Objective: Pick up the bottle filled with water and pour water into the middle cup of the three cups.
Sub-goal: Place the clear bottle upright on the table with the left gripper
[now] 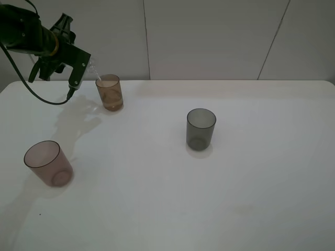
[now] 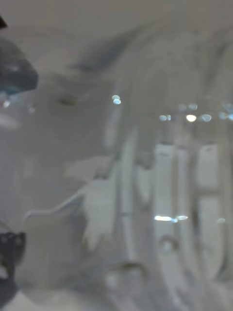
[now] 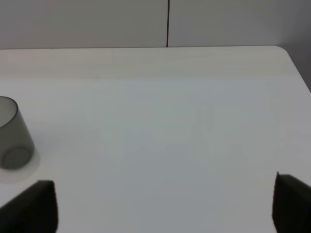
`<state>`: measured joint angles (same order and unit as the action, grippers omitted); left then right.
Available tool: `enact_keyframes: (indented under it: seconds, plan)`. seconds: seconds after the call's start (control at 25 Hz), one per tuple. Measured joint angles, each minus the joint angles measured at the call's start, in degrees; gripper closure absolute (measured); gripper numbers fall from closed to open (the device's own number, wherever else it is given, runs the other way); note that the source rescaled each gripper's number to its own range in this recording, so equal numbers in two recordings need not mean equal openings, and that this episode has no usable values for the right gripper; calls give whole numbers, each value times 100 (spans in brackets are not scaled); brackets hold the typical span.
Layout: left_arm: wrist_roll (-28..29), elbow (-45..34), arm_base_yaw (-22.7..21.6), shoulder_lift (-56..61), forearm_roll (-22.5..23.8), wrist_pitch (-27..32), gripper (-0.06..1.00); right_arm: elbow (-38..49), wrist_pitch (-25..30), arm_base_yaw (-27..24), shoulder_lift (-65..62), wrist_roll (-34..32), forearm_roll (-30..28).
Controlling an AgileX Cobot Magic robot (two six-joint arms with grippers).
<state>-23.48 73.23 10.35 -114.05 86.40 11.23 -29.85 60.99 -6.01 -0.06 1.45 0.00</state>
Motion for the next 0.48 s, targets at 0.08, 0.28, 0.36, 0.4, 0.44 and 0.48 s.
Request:
enact_keyframes:
  seconds: [0.08,0.28,0.36,0.4,0.44,0.48]
  plan:
    - [0,0,0,0,14,-67,94,0,0,0,0,0,0]
    - [0,0,0,0,129,-112,94,0,0,0,0,0,0]
    - [0,0,0,0,237,-112,94,0,0,0,0,0,0]
    - [0,0,0,0,279,-112,94,0,0,0,0,0,0]
    - [0,0,0,0,292,-112,94,0,0,0,0,0,0]
    - [0,0,0,0,306,-112,94,0,0,0,0,0,0]
